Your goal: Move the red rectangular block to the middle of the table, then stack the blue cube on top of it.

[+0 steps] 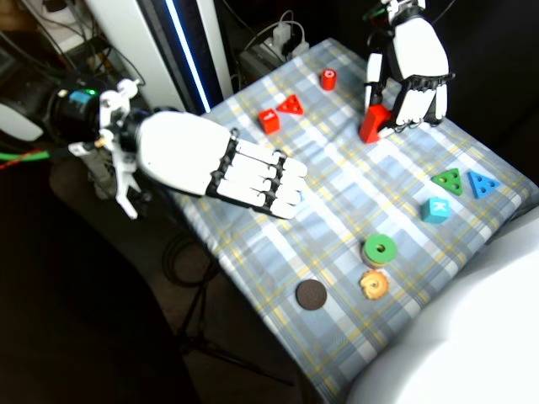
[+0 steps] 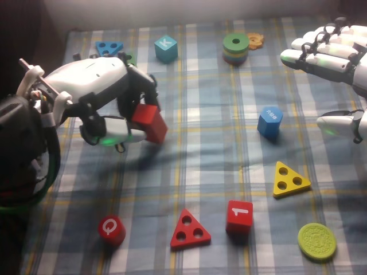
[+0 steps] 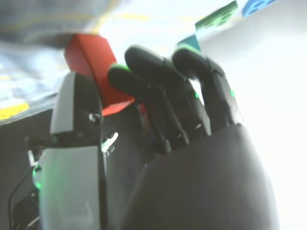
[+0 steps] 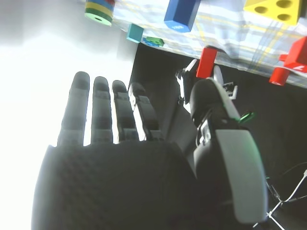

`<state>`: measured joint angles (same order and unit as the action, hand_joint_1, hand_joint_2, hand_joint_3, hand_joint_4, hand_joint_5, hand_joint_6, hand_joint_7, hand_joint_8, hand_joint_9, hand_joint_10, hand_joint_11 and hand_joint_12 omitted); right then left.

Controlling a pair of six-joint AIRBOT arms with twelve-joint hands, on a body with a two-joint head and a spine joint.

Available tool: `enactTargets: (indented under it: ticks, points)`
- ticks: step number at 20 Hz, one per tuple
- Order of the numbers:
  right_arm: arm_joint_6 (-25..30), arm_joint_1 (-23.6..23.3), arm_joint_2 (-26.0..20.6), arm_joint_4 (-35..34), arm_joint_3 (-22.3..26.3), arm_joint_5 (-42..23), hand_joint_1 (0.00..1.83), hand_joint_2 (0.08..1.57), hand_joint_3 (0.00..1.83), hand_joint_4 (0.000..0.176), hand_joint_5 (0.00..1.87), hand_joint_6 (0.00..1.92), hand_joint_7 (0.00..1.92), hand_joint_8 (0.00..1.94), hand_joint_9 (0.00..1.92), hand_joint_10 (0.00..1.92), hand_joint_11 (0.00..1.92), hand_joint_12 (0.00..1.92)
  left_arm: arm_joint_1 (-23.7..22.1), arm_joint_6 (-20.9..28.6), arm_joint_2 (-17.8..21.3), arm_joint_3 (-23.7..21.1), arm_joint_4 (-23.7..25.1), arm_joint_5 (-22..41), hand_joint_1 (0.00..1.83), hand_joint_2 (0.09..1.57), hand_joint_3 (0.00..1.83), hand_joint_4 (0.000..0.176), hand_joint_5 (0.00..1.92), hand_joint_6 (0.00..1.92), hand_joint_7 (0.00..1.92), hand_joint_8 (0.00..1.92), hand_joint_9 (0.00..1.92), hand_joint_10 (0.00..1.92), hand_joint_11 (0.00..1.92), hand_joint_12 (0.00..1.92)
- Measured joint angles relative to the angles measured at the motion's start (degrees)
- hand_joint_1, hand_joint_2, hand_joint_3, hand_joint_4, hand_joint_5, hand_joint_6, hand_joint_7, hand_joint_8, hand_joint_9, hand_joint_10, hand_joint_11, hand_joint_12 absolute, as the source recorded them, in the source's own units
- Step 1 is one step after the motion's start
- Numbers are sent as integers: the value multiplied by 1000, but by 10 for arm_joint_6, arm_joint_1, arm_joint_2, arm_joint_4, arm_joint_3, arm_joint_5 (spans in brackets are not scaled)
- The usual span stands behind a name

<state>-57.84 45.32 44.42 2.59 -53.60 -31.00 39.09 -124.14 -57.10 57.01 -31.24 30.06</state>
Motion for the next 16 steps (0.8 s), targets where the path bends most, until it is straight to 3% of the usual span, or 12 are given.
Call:
enactTargets:
  ticks: [3,4,6,7,9,10,11,12,13,14,15,16]
  points:
    - [0,0,0,0,0,0,264,1344,0,0,0,0,0,0,0,0,0,416,-17,14,0,-5,35,9,1229,1196,3,0,803,1044,867,1439,583,1451,14,1921]
    - [0,0,0,0,0,0,256,1347,0,0,0,0,0,0,0,0,0,272,-22,22,0,-5,46,11,1232,1193,0,0,805,1034,886,1415,612,1431,15,1921]
    - [0,0,0,0,0,0,291,1340,0,0,0,0,0,0,0,0,0,310,-35,26,-7,-3,59,13,1223,1198,1,0,782,1099,886,1399,606,1455,9,1921]
    - [0,0,0,0,0,0,292,1346,0,0,0,0,0,0,0,0,0,394,-42,26,-16,1,68,8,1198,1201,1,0,767,1182,885,1338,611,1440,66,1921]
    - [0,0,0,0,0,0,240,1342,0,0,0,0,0,0,0,0,0,408,-62,27,-42,17,79,-14,1228,1194,0,0,813,1031,878,1433,770,1655,587,1921]
    - [0,0,0,0,0,0,262,1335,0,0,0,0,0,0,0,0,0,260,-68,27,-51,24,80,-23,1235,1181,0,0,848,973,890,1419,745,1622,350,1921]
    - [0,1,0,0,-1,0,290,1332,0,0,0,0,0,0,0,0,0,321,-77,27,-66,40,80,-44,1233,1184,0,0,866,932,864,1464,706,1597,69,1903]
    - [-1,1,0,0,-1,0,262,1337,0,0,0,0,0,0,0,0,0,428,-82,27,-76,51,79,-55,1230,1185,0,0,876,928,850,1478,635,1519,13,1765]
    - [-1,1,0,0,-1,0,280,1338,0,0,0,0,0,0,0,0,0,447,-84,27,-86,61,80,-66,1229,1190,1,0,864,925,843,1494,694,1599,128,1890]
    - [-1,1,0,0,-1,0,308,1339,0,0,0,0,0,0,0,0,0,462,-86,27,-95,70,81,-82,1158,1153,0,0,914,1033,841,1671,796,1855,388,1915]
    - [-1,1,0,0,-1,0,312,1339,0,0,0,0,0,0,0,0,0,464,-87,27,-101,76,81,-94,1204,1191,16,0,866,981,793,1594,683,1832,190,1920]
    - [-1,1,1,0,-2,0,314,1341,0,0,0,0,0,0,0,0,0,463,-88,23,-106,81,82,-109,1211,1182,3,0,904,939,822,1478,635,1616,37,1879]
